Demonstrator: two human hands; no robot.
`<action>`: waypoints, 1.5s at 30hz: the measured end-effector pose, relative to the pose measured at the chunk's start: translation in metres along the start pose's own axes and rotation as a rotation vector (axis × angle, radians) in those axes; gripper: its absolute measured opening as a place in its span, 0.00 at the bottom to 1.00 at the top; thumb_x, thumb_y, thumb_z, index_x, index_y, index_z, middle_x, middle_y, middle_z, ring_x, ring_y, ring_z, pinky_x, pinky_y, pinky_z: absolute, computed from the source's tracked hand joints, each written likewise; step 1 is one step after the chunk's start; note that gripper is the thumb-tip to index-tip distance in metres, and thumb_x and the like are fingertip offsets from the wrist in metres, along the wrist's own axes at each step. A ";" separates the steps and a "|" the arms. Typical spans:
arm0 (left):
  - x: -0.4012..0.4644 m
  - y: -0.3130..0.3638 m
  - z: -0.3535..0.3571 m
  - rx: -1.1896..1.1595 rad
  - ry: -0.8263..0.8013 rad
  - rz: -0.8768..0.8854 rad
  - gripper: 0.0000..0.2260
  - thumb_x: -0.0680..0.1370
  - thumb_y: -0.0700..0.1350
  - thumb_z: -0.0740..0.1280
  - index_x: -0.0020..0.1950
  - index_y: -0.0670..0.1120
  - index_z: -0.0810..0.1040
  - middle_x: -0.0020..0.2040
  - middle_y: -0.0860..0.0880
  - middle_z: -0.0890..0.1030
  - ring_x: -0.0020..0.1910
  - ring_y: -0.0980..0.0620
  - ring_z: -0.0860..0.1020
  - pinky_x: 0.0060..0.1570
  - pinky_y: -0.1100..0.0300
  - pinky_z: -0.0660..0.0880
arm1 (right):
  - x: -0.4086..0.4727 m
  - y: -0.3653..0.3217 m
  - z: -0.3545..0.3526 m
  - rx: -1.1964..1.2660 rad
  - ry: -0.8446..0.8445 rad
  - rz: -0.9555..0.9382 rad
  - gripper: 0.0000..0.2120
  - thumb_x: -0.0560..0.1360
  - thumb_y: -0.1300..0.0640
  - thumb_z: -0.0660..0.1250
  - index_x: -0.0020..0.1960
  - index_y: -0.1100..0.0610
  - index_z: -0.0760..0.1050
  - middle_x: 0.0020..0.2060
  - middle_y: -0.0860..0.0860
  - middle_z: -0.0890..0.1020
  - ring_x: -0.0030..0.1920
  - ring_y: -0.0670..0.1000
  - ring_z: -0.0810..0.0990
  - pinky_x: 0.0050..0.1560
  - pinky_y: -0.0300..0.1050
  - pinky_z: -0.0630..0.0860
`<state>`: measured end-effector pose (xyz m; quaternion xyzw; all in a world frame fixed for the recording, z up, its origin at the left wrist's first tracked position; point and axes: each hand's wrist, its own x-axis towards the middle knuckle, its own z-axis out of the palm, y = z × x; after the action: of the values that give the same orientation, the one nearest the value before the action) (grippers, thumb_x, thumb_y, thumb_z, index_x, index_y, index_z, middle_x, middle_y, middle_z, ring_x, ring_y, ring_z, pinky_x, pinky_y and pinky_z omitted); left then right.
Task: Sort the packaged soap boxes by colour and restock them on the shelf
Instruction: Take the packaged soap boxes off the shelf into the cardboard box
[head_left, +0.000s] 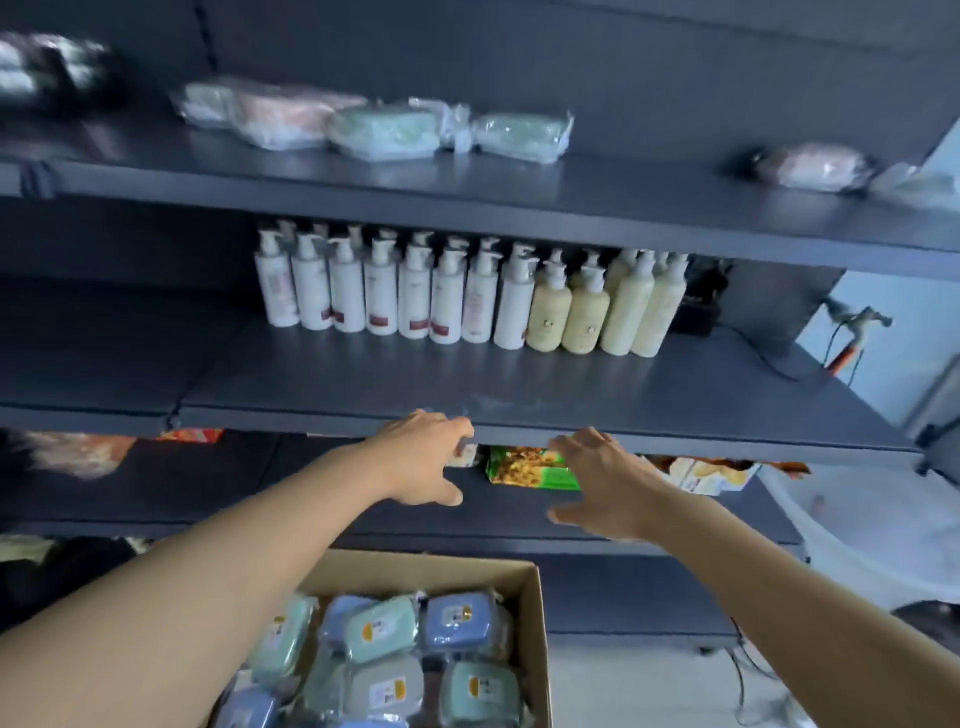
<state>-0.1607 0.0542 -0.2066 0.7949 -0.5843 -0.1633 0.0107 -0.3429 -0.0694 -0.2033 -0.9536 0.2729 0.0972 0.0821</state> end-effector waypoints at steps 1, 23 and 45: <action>0.000 0.003 -0.018 -0.004 0.012 0.012 0.33 0.73 0.54 0.71 0.73 0.52 0.60 0.69 0.51 0.68 0.68 0.48 0.65 0.62 0.50 0.69 | -0.002 0.001 -0.017 -0.006 0.032 0.013 0.35 0.73 0.43 0.68 0.74 0.53 0.57 0.66 0.54 0.66 0.67 0.56 0.65 0.62 0.51 0.70; 0.119 0.080 -0.235 -0.011 0.439 0.132 0.30 0.74 0.51 0.71 0.73 0.51 0.63 0.72 0.50 0.67 0.71 0.51 0.64 0.66 0.55 0.65 | 0.012 0.148 -0.232 0.003 0.490 0.212 0.34 0.73 0.46 0.68 0.73 0.54 0.58 0.65 0.55 0.66 0.66 0.55 0.66 0.63 0.52 0.69; 0.344 0.050 -0.272 0.409 0.588 -0.379 0.29 0.75 0.50 0.66 0.74 0.54 0.61 0.71 0.49 0.69 0.67 0.45 0.67 0.64 0.53 0.66 | 0.198 0.331 -0.299 -0.099 0.413 0.052 0.34 0.73 0.43 0.67 0.72 0.53 0.58 0.64 0.54 0.66 0.65 0.57 0.67 0.64 0.52 0.67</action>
<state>-0.0420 -0.3294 -0.0238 0.8871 -0.4197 0.1916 -0.0110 -0.3138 -0.5092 0.0062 -0.9488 0.3034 -0.0848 -0.0251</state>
